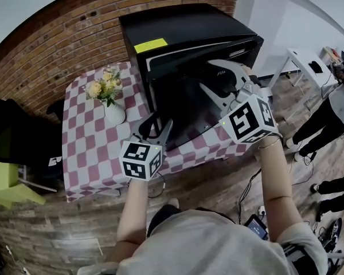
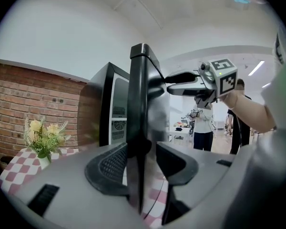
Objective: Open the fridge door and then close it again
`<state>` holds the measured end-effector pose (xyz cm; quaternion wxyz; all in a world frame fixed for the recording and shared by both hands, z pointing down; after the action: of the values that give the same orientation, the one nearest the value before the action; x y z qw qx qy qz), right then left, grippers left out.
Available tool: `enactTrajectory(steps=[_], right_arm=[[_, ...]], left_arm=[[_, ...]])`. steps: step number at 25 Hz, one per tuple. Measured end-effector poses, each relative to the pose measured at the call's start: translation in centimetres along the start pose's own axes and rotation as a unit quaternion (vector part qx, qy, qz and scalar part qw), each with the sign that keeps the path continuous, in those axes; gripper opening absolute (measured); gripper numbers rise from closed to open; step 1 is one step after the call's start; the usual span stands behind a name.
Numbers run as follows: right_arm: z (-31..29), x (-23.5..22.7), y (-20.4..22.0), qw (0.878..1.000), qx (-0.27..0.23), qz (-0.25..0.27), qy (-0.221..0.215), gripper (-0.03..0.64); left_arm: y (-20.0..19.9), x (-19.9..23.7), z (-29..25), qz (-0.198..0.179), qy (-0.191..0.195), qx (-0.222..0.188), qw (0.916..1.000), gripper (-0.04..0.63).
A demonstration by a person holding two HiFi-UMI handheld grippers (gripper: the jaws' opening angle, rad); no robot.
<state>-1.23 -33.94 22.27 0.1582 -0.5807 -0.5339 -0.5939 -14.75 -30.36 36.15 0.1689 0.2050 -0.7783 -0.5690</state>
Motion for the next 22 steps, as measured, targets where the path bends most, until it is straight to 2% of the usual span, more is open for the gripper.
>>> enactTrajectory(steps=[2,9,14,17,22], right_arm=[[1.1,0.1,0.2,1.000,-0.010,-0.023,0.006,0.187],[3.6,2.4,1.2,0.996,-0.038,-0.076,-0.017,0.187],[5.8,4.4,2.1,0.988,-0.061,-0.134,-0.041,0.187],[7.3,5.2,2.7,0.979,-0.076,-0.180,-0.053,0.187],[10.0,6.2,3.1,0.956,-0.124,-0.260,-0.064,0.179]], left_arm=[[0.1,-0.8,0.4,0.000,-0.003,0.001,1.0000,0.175],[0.6,-4.1,1.8,0.004,-0.005,-0.002,1.0000,0.175],[1.2,-6.7,2.8,0.004,-0.004,-0.003,1.0000,0.175],[1.2,-8.2,3.2,0.006,-0.006,-0.006,0.9999,0.175],[1.4,-10.3,3.7,0.012,-0.008,-0.005,0.9999,0.175]])
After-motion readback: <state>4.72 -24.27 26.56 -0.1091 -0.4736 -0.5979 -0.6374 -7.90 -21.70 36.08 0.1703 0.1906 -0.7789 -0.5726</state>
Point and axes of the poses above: the fingertips, and each gripper's own axes: z backward along the fingers, x to its left, y out of its underside, the point moved 4 cm from there along z, backward along the fingers, and after that the axes turned 8 degrees about x, right-handed, at the moved point
